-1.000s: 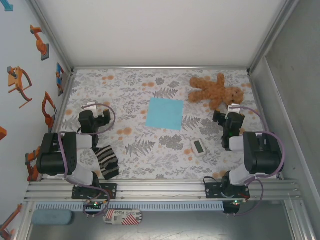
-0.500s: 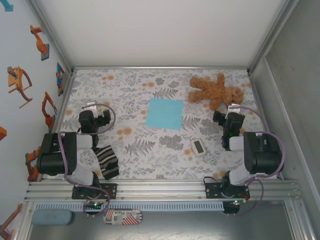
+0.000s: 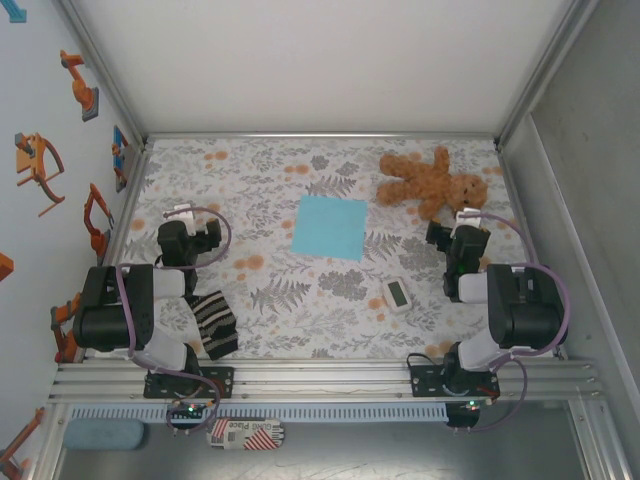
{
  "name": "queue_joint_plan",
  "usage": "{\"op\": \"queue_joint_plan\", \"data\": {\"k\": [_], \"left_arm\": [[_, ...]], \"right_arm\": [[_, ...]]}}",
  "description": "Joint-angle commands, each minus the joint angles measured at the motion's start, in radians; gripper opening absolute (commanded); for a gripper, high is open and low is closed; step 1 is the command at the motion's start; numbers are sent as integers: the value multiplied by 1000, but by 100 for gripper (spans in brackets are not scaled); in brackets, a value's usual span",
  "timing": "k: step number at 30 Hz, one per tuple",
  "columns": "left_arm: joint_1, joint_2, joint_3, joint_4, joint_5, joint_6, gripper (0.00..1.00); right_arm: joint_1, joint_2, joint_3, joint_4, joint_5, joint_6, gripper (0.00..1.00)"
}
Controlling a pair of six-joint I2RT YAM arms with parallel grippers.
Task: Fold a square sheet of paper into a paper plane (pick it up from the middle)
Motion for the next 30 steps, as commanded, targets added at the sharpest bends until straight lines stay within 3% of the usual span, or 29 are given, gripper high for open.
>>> {"op": "queue_joint_plan", "data": {"k": [1, 5, 10, 14, 16, 21, 27, 30], "left_arm": [[-17, -82, 4, -35, -61, 12, 96], [-30, -232, 65, -309, -158, -47, 96], [-57, -381, 217, -696, -147, -208, 96], [-89, -440, 324, -909, -30, -325, 96], [-94, -454, 339, -933, 20, -393, 96], [-95, -426, 371, -945, 217, -497, 96], [-107, -345, 396, -961, 311, -534, 96], [-114, -310, 402, -959, 361, -545, 96]], "right_arm": [[5, -73, -50, 68, 42, 0, 98], [13, -237, -71, -40, 152, 26, 97], [15, -451, 103, -545, 201, 127, 99], [15, -447, 339, -980, 100, 280, 99], [16, -405, 425, -1105, -5, 315, 99], [105, -310, 530, -1184, -267, 407, 98], [313, -143, 639, -1165, -333, 506, 95], [403, -19, 684, -1096, -374, 566, 87]]}}
